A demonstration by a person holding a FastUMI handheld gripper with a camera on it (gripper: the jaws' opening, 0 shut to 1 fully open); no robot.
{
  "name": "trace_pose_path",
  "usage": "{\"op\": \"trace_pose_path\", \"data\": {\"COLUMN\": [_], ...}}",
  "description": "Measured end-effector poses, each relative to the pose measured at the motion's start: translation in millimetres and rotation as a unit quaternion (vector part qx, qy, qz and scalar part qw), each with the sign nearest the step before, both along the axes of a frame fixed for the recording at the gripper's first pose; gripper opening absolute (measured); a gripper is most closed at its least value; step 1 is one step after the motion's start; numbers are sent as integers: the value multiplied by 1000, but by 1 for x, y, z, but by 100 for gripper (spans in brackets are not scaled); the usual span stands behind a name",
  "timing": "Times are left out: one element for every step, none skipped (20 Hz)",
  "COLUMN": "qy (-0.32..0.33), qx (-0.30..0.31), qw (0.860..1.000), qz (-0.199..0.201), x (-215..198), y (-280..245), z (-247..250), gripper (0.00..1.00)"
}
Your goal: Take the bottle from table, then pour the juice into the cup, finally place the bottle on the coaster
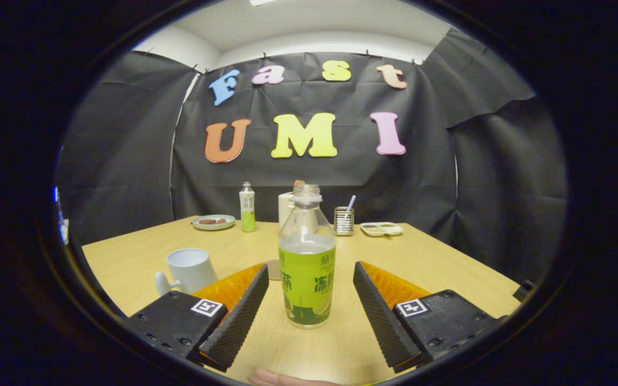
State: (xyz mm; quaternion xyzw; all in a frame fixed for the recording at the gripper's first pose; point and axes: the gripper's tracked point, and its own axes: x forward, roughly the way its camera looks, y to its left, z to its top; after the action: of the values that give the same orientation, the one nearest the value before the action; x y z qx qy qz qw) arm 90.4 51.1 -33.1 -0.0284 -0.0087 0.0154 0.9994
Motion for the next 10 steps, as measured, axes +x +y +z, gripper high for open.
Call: {"op": "trace_pose_path", "data": {"qy": [-1,2,5,5,5,5,6,8,11,13], "qx": [-1,1,5,10,15,18,22,26,31,33], "qw": [1000,1000,1000,1000,1000,1000,1000,999,999,999], "qz": [-3,-5,-6,-7,-8,-11,-13,-16,-16,-15], "x": [7,14,20,25,29,33,38,41,46,48], "y": [2,3,4,5,4,3,1,0,0,1], "z": [-3,-5,-7,-6,-4,-2,-2,-1,-1,-1], "gripper": [100,100,100,100,100,100,100,100,100,100]}}
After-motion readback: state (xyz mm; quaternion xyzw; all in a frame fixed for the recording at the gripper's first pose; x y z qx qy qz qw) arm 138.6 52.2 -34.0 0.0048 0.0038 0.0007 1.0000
